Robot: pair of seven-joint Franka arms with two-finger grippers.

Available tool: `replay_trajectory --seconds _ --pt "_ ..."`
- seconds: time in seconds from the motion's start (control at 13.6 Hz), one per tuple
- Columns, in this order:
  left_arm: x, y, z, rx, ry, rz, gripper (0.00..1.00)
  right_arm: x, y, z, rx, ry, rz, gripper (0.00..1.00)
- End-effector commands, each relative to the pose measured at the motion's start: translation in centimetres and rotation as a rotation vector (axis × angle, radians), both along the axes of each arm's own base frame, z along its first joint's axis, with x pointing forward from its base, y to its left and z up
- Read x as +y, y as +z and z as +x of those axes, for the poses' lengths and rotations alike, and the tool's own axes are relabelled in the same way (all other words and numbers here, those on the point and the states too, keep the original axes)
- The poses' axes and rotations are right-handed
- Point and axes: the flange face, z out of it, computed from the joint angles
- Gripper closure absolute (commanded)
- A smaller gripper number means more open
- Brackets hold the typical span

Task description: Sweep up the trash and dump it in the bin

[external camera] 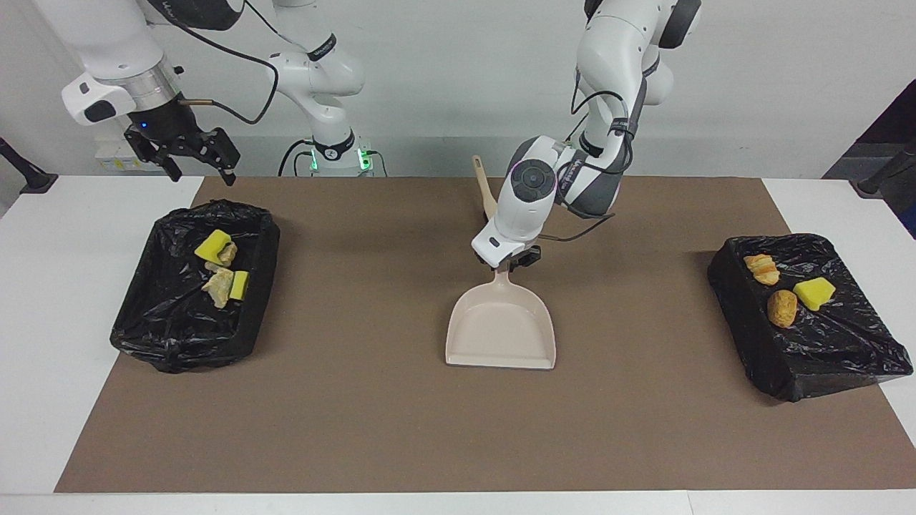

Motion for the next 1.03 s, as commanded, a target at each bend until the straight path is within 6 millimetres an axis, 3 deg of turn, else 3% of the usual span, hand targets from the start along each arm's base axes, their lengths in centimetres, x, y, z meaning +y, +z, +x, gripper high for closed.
replay_trajectory --seconds 0.0,0.15,0.22,0.51,0.66,0.73,0.96 --pt "3.8 3.5 1.0 -0.036 0.032 0.016 0.00 0.4 0.0 -0.3 -0.026 -0.001 0.004 0.00" --pt "8.7 6.2 3.0 -0.082 0.015 0.008 0.00 2.0 -0.3 -0.2 -0.017 0.037 -0.027 0.00" --pt "11.5 7.5 3.0 -0.094 -0.026 0.003 0.00 2.8 0.0 -0.2 -0.017 0.046 -0.027 0.00" --pt "20.6 12.1 -0.5 -0.121 -0.075 0.022 0.00 2.7 0.1 -0.2 -0.021 0.042 -0.015 0.00" --pt "24.1 15.4 -1.4 -0.120 -0.096 0.028 0.00 2.7 0.0 -0.2 -0.019 0.042 -0.014 0.00" --pt "25.0 16.4 -1.6 -0.117 -0.098 0.029 0.00 2.8 0.1 -0.2 -0.021 0.043 -0.015 0.00" --pt "27.1 22.1 -0.3 -0.152 -0.104 0.027 0.00 2.7 0.1 -0.2 -0.021 0.042 -0.015 0.00"
